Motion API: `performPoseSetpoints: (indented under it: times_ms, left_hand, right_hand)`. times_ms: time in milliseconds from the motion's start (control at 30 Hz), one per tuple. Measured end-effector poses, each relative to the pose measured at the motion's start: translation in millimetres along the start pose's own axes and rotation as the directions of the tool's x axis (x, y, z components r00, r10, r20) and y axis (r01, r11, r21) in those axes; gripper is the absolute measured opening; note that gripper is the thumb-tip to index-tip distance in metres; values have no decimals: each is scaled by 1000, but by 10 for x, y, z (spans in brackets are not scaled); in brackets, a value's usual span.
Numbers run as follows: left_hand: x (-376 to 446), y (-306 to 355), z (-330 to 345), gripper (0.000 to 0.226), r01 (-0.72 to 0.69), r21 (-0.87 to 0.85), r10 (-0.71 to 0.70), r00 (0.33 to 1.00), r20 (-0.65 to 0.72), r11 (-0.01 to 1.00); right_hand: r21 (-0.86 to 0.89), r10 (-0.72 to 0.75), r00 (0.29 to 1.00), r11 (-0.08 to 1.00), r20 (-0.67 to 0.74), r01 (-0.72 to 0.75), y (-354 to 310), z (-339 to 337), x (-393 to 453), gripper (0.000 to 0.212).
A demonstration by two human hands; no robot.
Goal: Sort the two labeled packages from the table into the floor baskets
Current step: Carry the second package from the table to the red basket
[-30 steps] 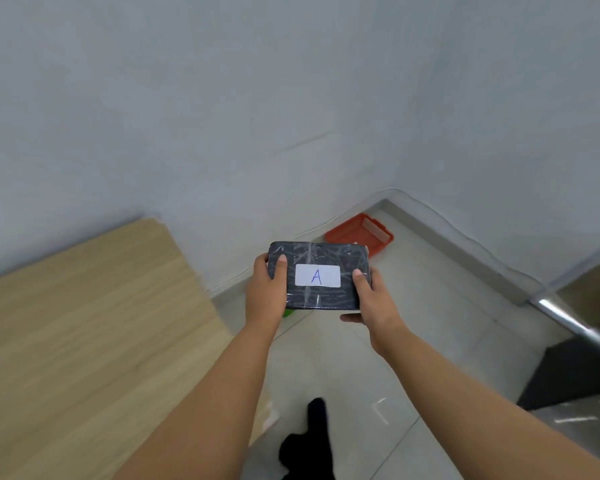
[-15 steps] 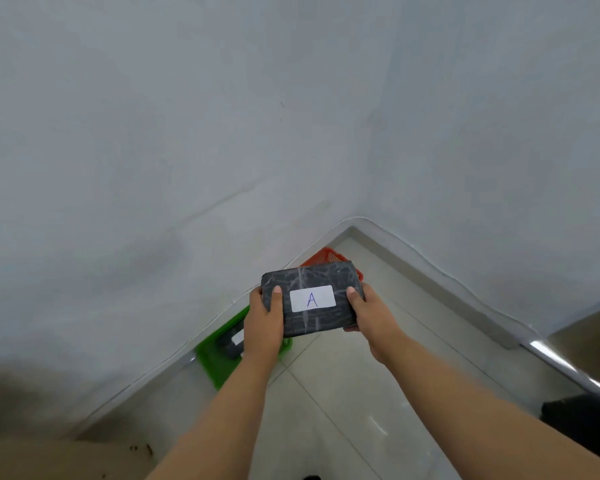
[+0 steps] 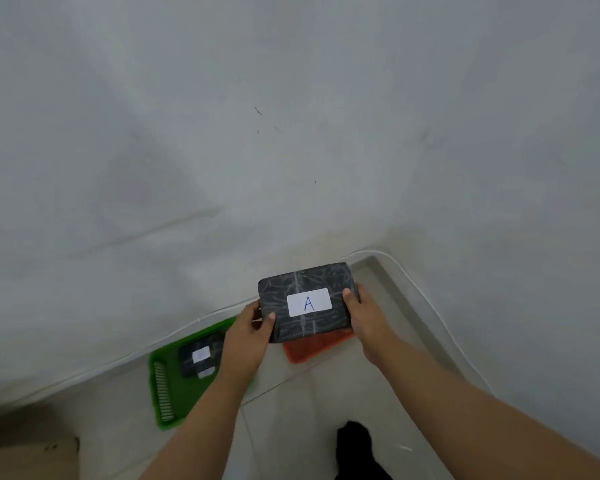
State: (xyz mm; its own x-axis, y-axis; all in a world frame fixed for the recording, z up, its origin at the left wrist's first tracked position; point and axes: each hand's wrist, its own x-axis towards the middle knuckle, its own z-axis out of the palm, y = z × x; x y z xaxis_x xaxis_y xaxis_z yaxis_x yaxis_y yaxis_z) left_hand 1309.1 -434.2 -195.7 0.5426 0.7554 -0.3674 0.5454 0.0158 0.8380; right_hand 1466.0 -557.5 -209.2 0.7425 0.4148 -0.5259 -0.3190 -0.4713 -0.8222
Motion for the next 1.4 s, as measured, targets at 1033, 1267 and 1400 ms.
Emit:
performPoseSetpoints:
  times_ms: [1033,1267,1400]
  left_hand:
    - [3829,-4300,3186,72,69,-78,-76,993,-92,995]
    - [3936,-4448,3338,75,60,-42,-64,994,-93,997]
    - [3939,-4343,3233,79,30,91,-23,997,-70,995]
  right_hand:
    - [-323,-12,991,945,135,55,3876,1251,5400,41]
    - [-347,34,995,938,98,2,4169,1308,5668,58]
    - [-388,-15,993,919,119,61,3955,1245,5511,48]
